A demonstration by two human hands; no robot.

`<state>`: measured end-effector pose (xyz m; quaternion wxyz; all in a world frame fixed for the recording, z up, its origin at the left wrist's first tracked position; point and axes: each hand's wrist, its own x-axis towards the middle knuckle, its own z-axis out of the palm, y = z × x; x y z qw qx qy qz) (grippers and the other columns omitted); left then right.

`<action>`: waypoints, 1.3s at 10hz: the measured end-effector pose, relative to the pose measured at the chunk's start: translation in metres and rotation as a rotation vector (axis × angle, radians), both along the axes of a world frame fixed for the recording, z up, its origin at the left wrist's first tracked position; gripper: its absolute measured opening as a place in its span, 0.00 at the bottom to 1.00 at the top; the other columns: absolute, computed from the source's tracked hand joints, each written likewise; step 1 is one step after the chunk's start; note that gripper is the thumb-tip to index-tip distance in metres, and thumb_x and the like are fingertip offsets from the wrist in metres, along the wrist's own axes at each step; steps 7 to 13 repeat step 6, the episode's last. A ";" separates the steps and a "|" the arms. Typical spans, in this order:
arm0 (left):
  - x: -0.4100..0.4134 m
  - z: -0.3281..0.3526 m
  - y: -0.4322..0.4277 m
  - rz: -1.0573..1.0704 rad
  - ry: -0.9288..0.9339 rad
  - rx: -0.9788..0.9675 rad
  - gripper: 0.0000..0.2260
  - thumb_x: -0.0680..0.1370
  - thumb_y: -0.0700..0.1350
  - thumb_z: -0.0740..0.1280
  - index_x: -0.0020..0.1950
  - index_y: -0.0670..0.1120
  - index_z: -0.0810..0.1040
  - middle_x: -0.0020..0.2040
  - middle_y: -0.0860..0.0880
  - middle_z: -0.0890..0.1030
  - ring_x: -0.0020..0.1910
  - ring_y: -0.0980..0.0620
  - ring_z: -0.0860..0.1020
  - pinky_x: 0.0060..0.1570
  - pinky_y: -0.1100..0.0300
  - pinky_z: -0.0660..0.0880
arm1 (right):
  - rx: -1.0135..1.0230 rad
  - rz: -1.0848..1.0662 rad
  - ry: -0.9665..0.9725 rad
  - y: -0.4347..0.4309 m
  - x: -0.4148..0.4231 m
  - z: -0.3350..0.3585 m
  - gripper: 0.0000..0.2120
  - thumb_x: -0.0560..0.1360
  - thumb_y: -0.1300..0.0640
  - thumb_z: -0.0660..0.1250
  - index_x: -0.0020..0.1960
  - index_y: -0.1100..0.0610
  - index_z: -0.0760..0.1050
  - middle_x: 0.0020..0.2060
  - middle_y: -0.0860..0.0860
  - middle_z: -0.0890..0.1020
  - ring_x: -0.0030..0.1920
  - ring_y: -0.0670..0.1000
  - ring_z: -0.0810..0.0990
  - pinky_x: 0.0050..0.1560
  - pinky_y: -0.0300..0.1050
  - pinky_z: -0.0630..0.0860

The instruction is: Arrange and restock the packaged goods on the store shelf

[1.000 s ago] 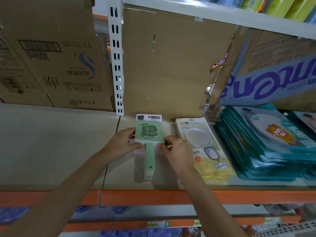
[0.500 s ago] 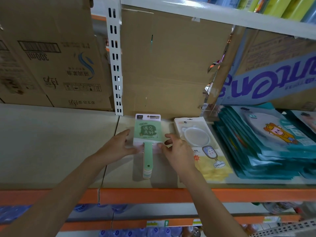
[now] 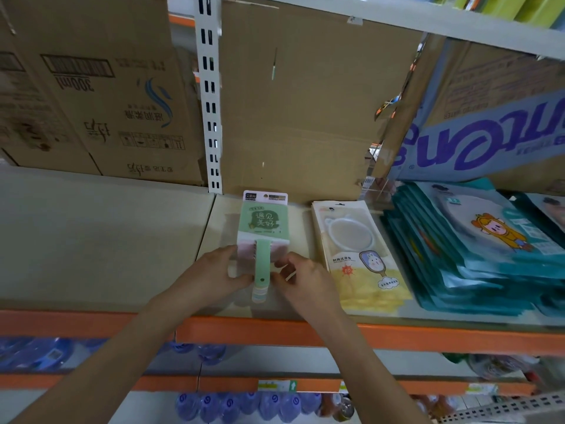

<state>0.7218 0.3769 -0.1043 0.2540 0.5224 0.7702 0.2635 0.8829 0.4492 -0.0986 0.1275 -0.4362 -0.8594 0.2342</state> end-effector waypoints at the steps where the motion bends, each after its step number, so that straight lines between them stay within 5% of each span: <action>1: 0.006 0.003 0.001 0.033 0.040 0.004 0.24 0.74 0.50 0.69 0.68 0.50 0.69 0.66 0.50 0.74 0.63 0.52 0.72 0.56 0.62 0.69 | 0.030 0.008 -0.006 0.000 -0.002 0.001 0.11 0.74 0.49 0.64 0.55 0.50 0.75 0.46 0.46 0.83 0.48 0.49 0.80 0.48 0.43 0.75; 4: 0.007 0.011 -0.006 0.053 0.038 0.065 0.26 0.76 0.45 0.67 0.72 0.46 0.64 0.70 0.47 0.69 0.66 0.50 0.69 0.53 0.65 0.64 | 0.031 -0.032 -0.003 -0.003 0.003 0.002 0.11 0.74 0.50 0.64 0.56 0.51 0.75 0.46 0.47 0.83 0.49 0.50 0.80 0.47 0.42 0.74; 6: -0.007 0.024 -0.007 -0.024 0.055 0.288 0.28 0.76 0.44 0.67 0.73 0.47 0.61 0.72 0.48 0.64 0.71 0.51 0.62 0.64 0.64 0.57 | 0.074 -0.114 0.048 -0.004 0.018 0.013 0.15 0.75 0.52 0.64 0.61 0.52 0.74 0.54 0.47 0.80 0.55 0.50 0.78 0.51 0.43 0.72; 13: -0.007 0.024 -0.007 -0.024 0.055 0.288 0.28 0.76 0.44 0.67 0.73 0.47 0.61 0.72 0.48 0.64 0.71 0.51 0.62 0.64 0.64 0.57 | 0.074 -0.114 0.048 -0.004 0.018 0.013 0.15 0.75 0.52 0.64 0.61 0.52 0.74 0.54 0.47 0.80 0.55 0.50 0.78 0.51 0.43 0.72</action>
